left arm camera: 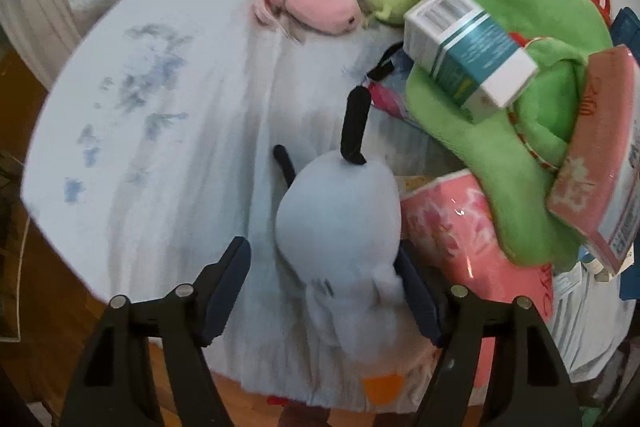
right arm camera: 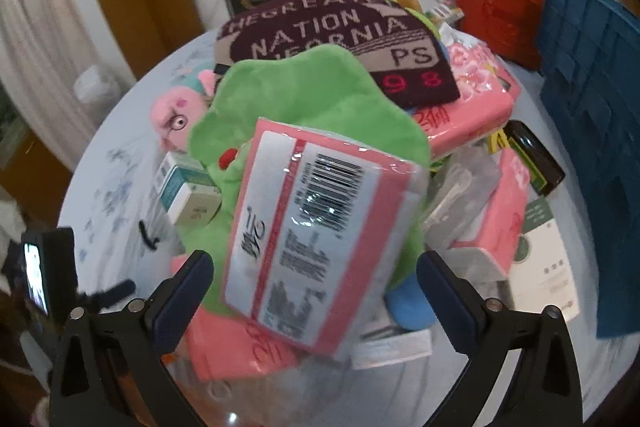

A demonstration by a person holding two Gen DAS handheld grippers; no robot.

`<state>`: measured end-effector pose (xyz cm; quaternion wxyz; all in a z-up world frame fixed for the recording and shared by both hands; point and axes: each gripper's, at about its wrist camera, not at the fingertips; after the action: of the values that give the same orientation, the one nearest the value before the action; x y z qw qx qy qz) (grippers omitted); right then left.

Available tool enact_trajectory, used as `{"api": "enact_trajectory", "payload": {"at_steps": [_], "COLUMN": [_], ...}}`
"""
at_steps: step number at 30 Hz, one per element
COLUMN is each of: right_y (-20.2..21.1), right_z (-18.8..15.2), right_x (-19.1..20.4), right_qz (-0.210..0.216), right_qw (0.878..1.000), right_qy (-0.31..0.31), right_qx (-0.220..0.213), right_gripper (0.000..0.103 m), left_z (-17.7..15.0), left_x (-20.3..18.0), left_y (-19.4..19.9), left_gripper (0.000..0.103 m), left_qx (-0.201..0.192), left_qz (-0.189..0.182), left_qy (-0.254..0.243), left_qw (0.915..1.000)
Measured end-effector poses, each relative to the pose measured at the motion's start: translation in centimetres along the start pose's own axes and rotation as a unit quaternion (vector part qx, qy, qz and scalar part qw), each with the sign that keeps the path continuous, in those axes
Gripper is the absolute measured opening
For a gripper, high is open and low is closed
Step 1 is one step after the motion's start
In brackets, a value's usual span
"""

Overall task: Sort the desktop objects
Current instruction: 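Grasp the white plush snowman with the left tool while the right tool grasps a pink tissue pack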

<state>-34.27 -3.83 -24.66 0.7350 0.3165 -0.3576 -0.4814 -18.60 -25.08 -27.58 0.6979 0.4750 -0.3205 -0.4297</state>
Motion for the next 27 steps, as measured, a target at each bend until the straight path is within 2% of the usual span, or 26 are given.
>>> {"api": "enact_trajectory", "payload": {"at_steps": [4, 7, 12, 18, 21, 27], "right_y": [-1.7, -2.4, -3.0, -2.1, -1.0, 2.6], "right_z": [0.6, 0.8, 1.0, 0.8, 0.7, 0.6], "right_x": [0.5, 0.5, 0.1, -0.2, -0.2, -0.2], "right_qz": [-0.027, -0.045, -0.052, -0.047, -0.044, -0.038], "right_qw": [0.999, 0.999, 0.998, 0.998, 0.998, 0.997], "right_qy": [-0.021, -0.027, -0.038, -0.039, -0.04, -0.03], "right_qx": [0.004, 0.002, -0.003, -0.012, -0.024, -0.066], "right_gripper": [0.103, 0.103, 0.101, 0.097, 0.097, 0.097], "left_z": [0.6, 0.7, 0.8, 1.2, 1.4, 2.0], "left_x": [0.0, 0.0, 0.4, 0.9, 1.0, 1.0], "left_y": [-1.2, -1.2, -0.5, 2.7, 5.6, 10.9], "left_gripper": [0.056, 0.054, 0.052, 0.051, 0.051, 0.051], "left_qx": [0.016, 0.012, -0.002, -0.052, -0.103, -0.171], "left_qz": [-0.015, -0.021, -0.03, -0.023, -0.003, -0.007], "left_qy": [-0.01, -0.023, -0.031, -0.033, -0.043, -0.046], "left_qw": [0.9997, 0.9994, 0.9991, 0.9978, 0.9938, 0.9842]}}
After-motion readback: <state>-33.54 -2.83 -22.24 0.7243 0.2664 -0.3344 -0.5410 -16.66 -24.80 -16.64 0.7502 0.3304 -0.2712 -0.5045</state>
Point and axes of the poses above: each gripper's, at about its wrist camera, not at the fingertips, and y roughly against the way its jaws point, x to its left, z to its top, and after that the axes turned 9 degrees about z, right-handed
